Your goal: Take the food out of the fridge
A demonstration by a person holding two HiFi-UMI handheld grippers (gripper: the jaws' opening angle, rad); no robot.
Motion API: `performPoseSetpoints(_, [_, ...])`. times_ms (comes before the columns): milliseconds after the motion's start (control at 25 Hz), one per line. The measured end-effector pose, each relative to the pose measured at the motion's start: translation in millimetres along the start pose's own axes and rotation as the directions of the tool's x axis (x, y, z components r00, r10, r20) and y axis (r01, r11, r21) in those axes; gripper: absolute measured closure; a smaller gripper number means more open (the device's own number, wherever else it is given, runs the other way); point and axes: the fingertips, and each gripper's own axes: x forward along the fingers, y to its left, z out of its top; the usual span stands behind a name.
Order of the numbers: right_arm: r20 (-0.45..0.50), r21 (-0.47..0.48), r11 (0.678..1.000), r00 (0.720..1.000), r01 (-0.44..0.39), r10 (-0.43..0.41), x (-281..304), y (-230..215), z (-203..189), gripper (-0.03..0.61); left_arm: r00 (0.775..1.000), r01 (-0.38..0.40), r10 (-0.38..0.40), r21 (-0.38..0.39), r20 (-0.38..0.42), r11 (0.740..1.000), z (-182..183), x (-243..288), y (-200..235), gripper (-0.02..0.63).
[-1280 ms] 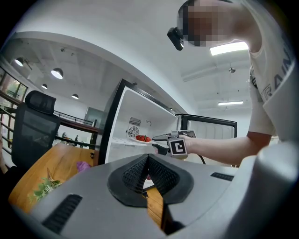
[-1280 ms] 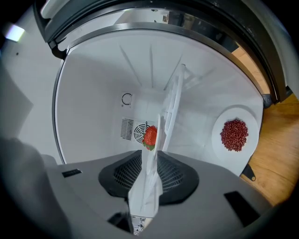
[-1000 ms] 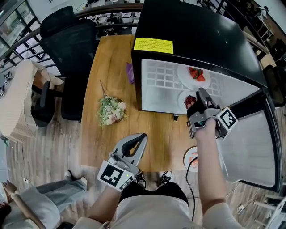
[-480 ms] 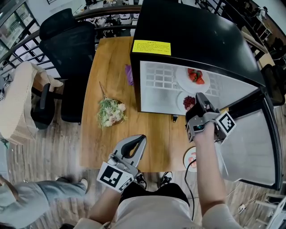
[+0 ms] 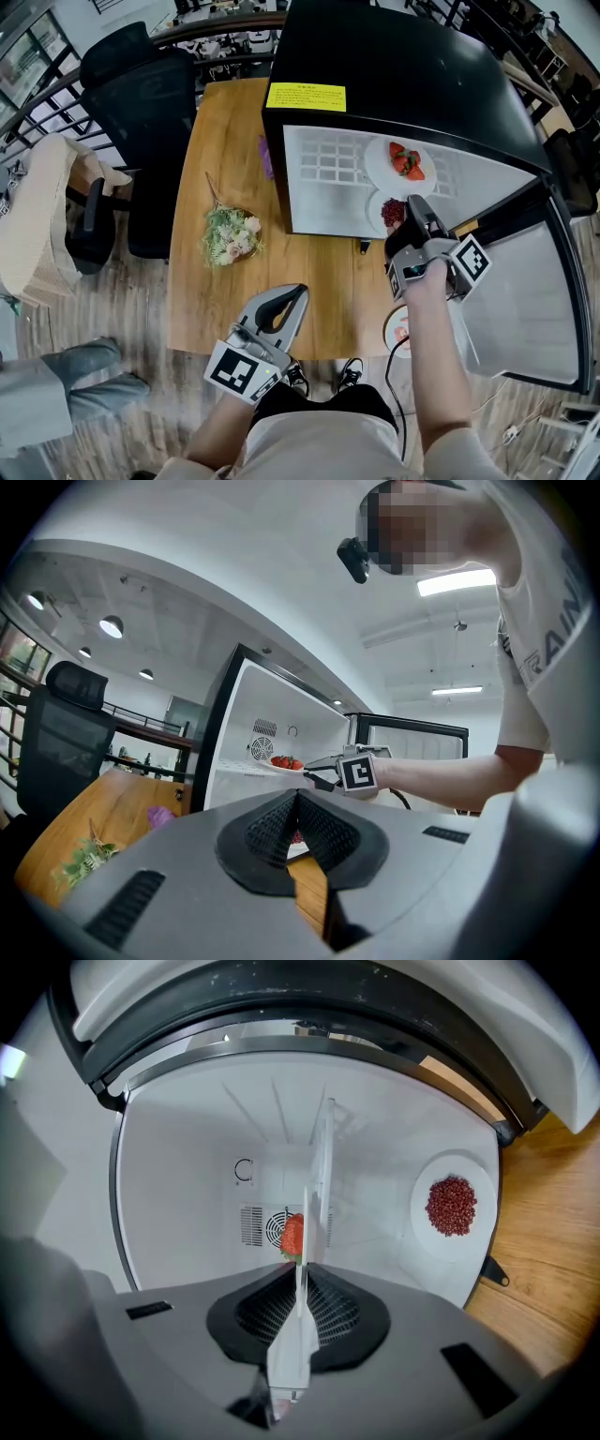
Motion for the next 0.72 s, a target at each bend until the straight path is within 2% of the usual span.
performPoseSetpoints(440, [0.003, 0.001, 1.000, 1.000, 0.027, -0.027, 10, -3, -1, 0.546, 1.000, -0.017, 0.017, 0.007, 0.002, 1.000, 2, -7, 4, 0.606])
performPoseSetpoints(720, [-0.003, -0.004, 1.000, 1.000, -0.027, 0.027, -1, 6, -5, 0.551, 1.000, -0.030, 0.030, 0.020, 0.004, 0.999, 5, -16, 1, 0.606])
